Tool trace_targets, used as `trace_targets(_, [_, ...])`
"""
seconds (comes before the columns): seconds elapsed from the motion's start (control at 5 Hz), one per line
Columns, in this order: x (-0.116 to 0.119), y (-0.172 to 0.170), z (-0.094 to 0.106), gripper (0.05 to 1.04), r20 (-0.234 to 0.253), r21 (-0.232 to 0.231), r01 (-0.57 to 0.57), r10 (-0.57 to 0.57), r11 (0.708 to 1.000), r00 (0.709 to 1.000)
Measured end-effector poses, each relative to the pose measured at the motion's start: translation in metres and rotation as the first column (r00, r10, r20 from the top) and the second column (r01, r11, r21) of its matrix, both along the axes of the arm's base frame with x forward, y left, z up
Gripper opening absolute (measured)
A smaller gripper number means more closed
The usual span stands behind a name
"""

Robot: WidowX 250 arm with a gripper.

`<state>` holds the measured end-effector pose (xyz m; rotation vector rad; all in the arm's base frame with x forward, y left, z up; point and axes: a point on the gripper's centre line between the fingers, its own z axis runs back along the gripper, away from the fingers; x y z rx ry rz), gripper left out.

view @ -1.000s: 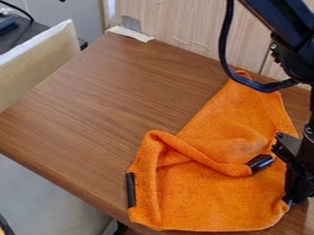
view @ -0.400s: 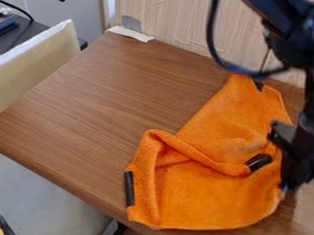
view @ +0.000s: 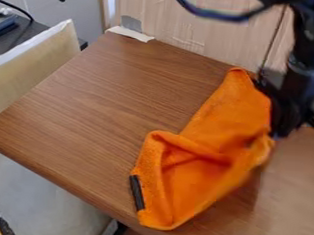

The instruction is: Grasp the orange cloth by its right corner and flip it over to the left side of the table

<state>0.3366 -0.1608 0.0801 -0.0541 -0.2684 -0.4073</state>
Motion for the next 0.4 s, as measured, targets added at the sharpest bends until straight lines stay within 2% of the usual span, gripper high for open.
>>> trace_targets(0.2, [0.014,0.036,0.03,0.071,0.069,-0.013,-0.096,0.097,0.995,0.993])
trace_targets(0.4, [0.017,0.083,0.037,0.069,0.078,-0.017,-0.198,0.199,0.98,0.977])
